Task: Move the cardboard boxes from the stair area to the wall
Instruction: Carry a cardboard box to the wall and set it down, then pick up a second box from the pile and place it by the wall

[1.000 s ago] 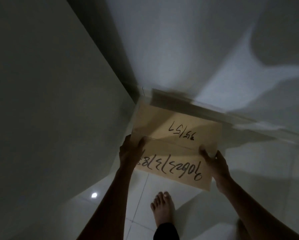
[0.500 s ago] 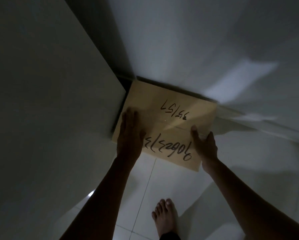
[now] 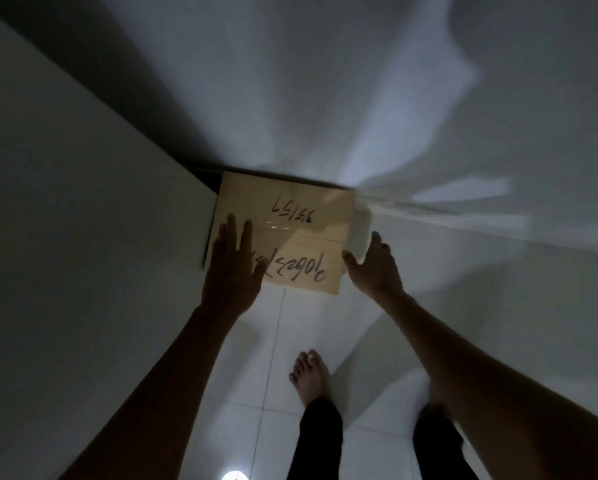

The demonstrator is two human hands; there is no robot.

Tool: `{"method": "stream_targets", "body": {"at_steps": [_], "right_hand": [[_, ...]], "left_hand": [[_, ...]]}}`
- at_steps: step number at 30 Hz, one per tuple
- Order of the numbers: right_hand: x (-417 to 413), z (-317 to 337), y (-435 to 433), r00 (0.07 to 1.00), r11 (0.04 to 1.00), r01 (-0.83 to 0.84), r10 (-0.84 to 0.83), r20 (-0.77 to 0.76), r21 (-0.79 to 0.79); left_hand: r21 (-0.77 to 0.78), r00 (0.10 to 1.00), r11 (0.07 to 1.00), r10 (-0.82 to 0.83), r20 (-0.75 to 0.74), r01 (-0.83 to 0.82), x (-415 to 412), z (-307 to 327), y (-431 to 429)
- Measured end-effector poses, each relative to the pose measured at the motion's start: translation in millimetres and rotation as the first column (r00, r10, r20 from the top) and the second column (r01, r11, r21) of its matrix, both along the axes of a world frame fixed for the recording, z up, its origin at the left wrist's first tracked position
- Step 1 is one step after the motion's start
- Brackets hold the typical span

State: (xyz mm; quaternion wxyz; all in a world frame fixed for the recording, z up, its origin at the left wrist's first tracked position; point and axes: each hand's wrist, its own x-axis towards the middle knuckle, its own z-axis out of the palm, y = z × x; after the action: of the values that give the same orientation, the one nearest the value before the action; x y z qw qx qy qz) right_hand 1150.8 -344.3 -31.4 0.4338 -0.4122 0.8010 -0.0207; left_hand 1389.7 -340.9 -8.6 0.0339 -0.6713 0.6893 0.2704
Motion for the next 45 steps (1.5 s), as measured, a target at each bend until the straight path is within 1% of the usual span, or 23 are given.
{"method": "stream_targets", "body": {"at_steps": [2,4,6,9,11,13,15,17,20,24,27,32,35,39,40,43,45], "right_hand": [[-20.2,67.2,12.4,0.997,0.998,-0.063,0.062,-0.052,-0.019],[-43.5,140.3,23.1,0.988,0.988,-0.12,0.11,-0.11,-0.093],[-71.7,209.2,35.3,0.973,0.969,-0.175,0.144,-0.179,-0.173],[-108.2,298.3,55.3,0.95,0.951,-0.229,0.172,-0.26,-0.208],[-127.9,352.3,73.1,0.944,0.95,-0.206,0.13,-0.303,-0.235],[-157.3,397.4,101.0,0.937,0.952,-0.157,0.059,-0.344,-0.265],[-189.0,436.1,136.9,0.932,0.954,-0.086,-0.025,-0.362,-0.287],[-220.4,465.6,171.8,0.923,0.949,-0.009,-0.113,-0.369,-0.314],[-271.9,499.2,226.3,0.903,0.929,0.133,-0.257,-0.344,-0.346],[-347.0,525.7,305.5,0.847,0.906,0.256,-0.379,-0.374,-0.338],[-400.8,540.4,359.9,0.77,0.867,0.357,-0.483,-0.416,-0.348],[-473.9,545.9,442.9,0.636,0.782,0.524,-0.623,-0.455,-0.338],[-510.5,536.9,487.0,0.546,0.703,0.641,-0.7,-0.46,-0.309],[-557.0,526.7,532.0,0.438,0.586,0.756,-0.784,-0.441,-0.291],[-569.0,523.7,543.7,0.404,0.553,0.78,-0.803,-0.438,-0.293],[-599.5,519.2,579.4,0.269,0.407,0.856,-0.877,-0.399,-0.318],[-622.5,512.6,602.4,0.2,0.346,0.871,-0.898,-0.392,-0.349]], "left_hand": [[0.044,0.998,0.997,-0.055,-0.016,0.056,-19.9,68.0,10.7],[0.063,0.997,0.995,-0.07,-0.036,0.072,-40.2,139.9,16.7],[0.03,0.992,0.994,-0.107,-0.068,0.109,-65.2,208.8,19.8],[-0.02,0.978,0.982,-0.188,-0.091,0.187,-96.9,296.9,20.8],[-0.021,0.97,0.973,-0.23,-0.079,0.229,-112.7,346.1,24.4],[-0.036,0.951,0.951,-0.307,-0.042,0.306,-139.2,387.1,39.2],[-0.058,0.923,0.922,-0.384,-0.027,0.382,-172.6,421.5,58.9],[-0.039,0.897,0.897,-0.441,-0.022,0.441,-209.5,449.3,75.5],[-0.017,0.839,0.839,-0.544,-0.015,0.544,-272.6,476.2,95.9],[-0.032,0.74,0.74,-0.673,-0.01,0.672,-370.5,501.9,129.5],[-0.067,0.646,0.646,-0.763,-0.016,0.761,-450.1,514.4,154.4],[-0.074,0.49,0.495,-0.869,-0.076,0.866,-578.0,526.1,205.5],[-0.066,0.377,0.383,-0.921,-0.096,0.921,-645.2,522.2,236.5],[-0.012,0.26,0.262,-0.962,-0.081,0.965,-724.7,507.4,262.1],[-0.005,0.228,0.229,-0.971,-0.074,0.973,-744.8,502.6,267.3],[0.025,0.118,0.117,-0.991,-0.062,0.993,-808.0,490.3,281.8],[0.039,0.073,0.07,-0.995,-0.071,0.997,-849.9,482.0,293.5]]}}
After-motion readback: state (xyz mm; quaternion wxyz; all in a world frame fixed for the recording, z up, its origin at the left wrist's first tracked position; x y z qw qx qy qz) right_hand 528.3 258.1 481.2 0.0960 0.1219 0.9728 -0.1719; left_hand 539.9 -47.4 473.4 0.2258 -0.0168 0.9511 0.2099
